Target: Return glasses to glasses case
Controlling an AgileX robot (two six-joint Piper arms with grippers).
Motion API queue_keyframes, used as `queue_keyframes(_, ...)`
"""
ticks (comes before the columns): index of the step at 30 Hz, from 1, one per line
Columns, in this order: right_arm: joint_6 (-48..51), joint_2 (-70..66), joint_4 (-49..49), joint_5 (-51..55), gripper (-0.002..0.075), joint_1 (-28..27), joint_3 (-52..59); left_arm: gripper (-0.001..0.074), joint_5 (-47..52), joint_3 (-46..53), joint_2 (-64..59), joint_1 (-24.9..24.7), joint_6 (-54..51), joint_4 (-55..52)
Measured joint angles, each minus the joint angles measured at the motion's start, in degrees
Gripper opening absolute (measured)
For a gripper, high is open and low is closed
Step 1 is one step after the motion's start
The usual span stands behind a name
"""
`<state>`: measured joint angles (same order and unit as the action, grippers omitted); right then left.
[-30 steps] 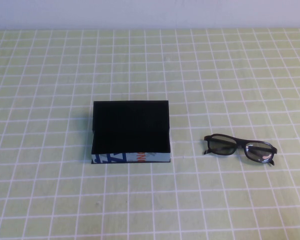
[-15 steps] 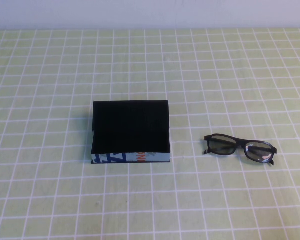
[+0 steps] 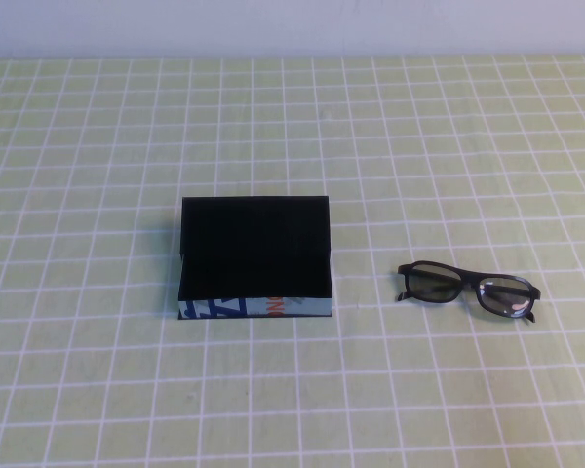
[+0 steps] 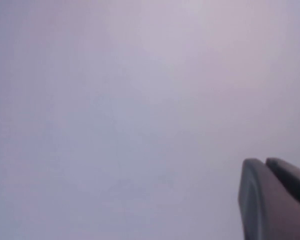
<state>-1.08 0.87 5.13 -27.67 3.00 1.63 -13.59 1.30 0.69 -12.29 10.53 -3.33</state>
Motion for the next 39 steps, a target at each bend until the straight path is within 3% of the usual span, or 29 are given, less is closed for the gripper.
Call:
queue_keyframes(9, 0.00, 0.00, 2.13, -12.60, -0.0018, 0.00, 0.00, -0.0004, -4.22, 0.00, 0.00, 0.00, 0.14, 0.00)
queue_keyframes(15, -8.06, 0.00, 2.21, -27.59, -0.0018, 0.00, 0.00, -0.0004, -19.41, 0.14, 0.00, 0.00, 5.84, 0.00)
queue_keyframes(19, -16.62, 0.00, 0.31, -28.86, -0.0018, 0.00, -3.97, -0.0004, -32.97, 0.03, 0.13, 0.00, 9.76, 0.43)
queue_keyframes(22, -19.85, 0.00, -3.37, -24.92, -0.0018, 0.00, -10.44, -0.0004, -33.72, -3.75, 0.23, 0.08, 10.56, 1.28)
queue_keyframes(26, -22.93, 0.00, -5.69, -12.86, -0.0018, 0.00, -21.82, -0.0004, -26.92, -12.86, 0.23, 0.08, 10.69, 1.41)
queue_keyframes(34, -24.89, -6.16, -11.57, 23.53, -0.0018, 0.00, -44.29, -0.0004, 4.53, -31.48, -1.31, 0.08, 10.81, 0.91)
queue_keyframes(39, -24.88, -16.00, -12.76, 40.75, -0.0018, 0.00, -48.16, -0.0004, 23.83, -36.12, -8.46, 0.08, 10.69, 0.40)
